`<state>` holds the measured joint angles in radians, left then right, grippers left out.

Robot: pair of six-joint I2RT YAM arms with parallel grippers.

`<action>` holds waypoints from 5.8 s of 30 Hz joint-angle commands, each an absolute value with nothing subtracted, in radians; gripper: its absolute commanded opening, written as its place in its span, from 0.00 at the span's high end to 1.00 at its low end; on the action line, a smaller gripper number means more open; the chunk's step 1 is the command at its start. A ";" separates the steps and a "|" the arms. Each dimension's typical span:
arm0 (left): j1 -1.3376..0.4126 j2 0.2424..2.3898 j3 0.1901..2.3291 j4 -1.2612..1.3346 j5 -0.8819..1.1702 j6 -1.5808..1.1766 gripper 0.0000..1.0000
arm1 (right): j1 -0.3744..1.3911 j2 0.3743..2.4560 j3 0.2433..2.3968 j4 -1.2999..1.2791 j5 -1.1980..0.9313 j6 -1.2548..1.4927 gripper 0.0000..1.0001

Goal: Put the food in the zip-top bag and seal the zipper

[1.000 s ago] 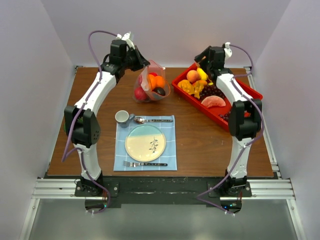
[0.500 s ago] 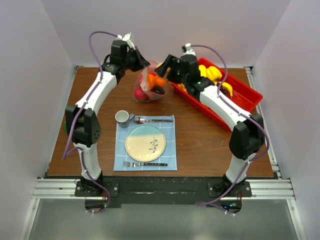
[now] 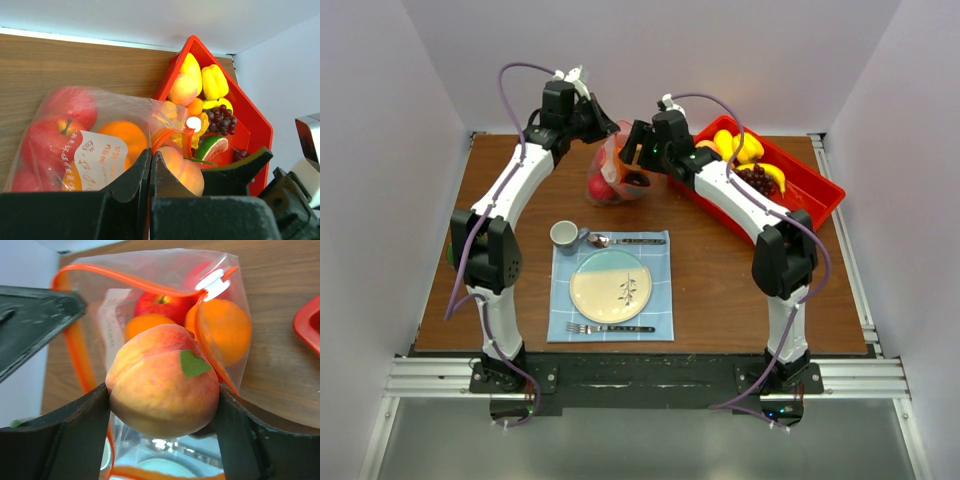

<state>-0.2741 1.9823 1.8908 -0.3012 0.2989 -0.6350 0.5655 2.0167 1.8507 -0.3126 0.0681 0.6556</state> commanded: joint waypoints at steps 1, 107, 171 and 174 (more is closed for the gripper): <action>-0.265 1.967 1.911 -0.262 0.296 -0.621 1.00 | 0.564 2.029 1.980 -0.385 0.121 0.620 0.12; -0.968 1.359 1.221 0.034 -0.241 -0.977 1.00 | 0.569 1.237 1.491 -0.785 0.226 0.537 1.00; -0.417 1.634 1.155 0.607 0.942 -0.207 0.60 | 0.569 1.210 1.298 -0.796 0.150 0.431 0.89; -0.417 1.658 1.143 0.666 0.992 -0.239 0.59 | 0.568 1.216 1.305 -0.804 0.147 0.423 0.89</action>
